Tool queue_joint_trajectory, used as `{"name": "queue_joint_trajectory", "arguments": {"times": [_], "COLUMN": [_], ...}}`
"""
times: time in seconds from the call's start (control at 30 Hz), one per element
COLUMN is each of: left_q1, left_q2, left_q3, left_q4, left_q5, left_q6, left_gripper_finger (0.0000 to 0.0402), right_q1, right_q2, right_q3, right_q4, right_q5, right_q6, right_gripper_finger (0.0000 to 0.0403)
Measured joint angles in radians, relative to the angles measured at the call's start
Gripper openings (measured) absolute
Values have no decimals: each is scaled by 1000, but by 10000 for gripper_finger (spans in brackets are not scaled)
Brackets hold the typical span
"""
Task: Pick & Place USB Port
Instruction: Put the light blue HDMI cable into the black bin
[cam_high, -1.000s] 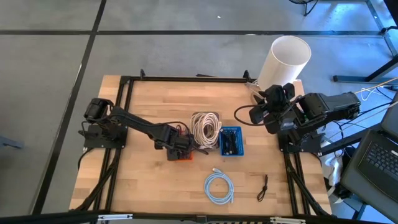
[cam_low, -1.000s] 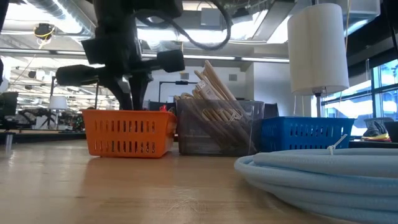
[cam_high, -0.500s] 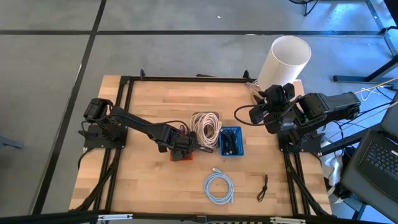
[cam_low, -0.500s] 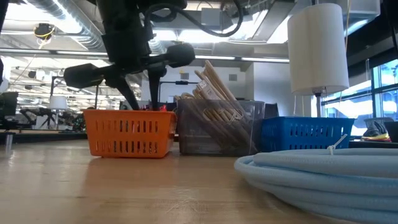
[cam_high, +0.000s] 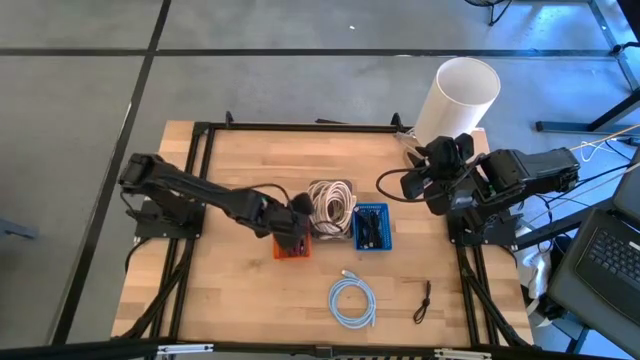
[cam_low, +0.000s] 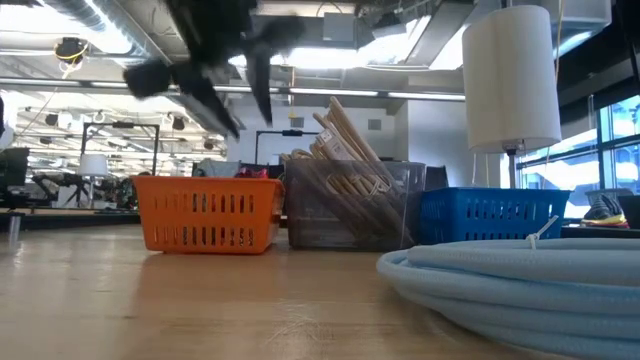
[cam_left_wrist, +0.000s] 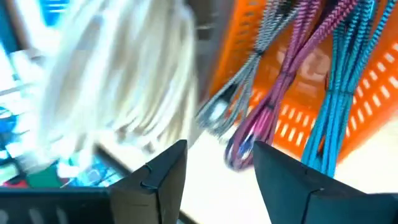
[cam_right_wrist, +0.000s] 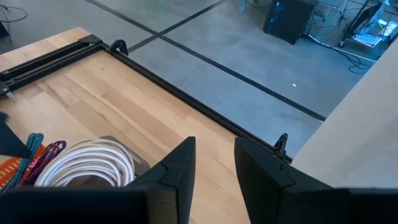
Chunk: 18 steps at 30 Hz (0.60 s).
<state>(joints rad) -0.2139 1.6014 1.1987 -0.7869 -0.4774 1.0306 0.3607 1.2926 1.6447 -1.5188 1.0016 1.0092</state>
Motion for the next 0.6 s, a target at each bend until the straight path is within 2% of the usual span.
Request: {"name": "queue_joint_trajectory", "arguments": {"times": [0.13,0.23,0.33,0.47,0.6], "left_q1": [-22,-54,-87,-119,-147], "left_q2": [-109,-176,-217,-232,-214], "left_q3": [22,46,63,78,111], "left_q4": [1,31,128,311,403], "left_q5": [15,110,197,208,184], "left_q6": [-20,-121,-360,-701,-866], "left_gripper_finger": [180,180,180,180,180], "right_q1": [0,0,0,0,-6], "right_q2": [0,0,0,0,0], "right_q3": [0,0,0,0,0], "right_q4": [0,0,0,-1,2], "right_q5": [0,0,0,0,-1], "right_q6": [0,0,0,-13,-42], "right_gripper_finger": [113,113,113,113,113]}}
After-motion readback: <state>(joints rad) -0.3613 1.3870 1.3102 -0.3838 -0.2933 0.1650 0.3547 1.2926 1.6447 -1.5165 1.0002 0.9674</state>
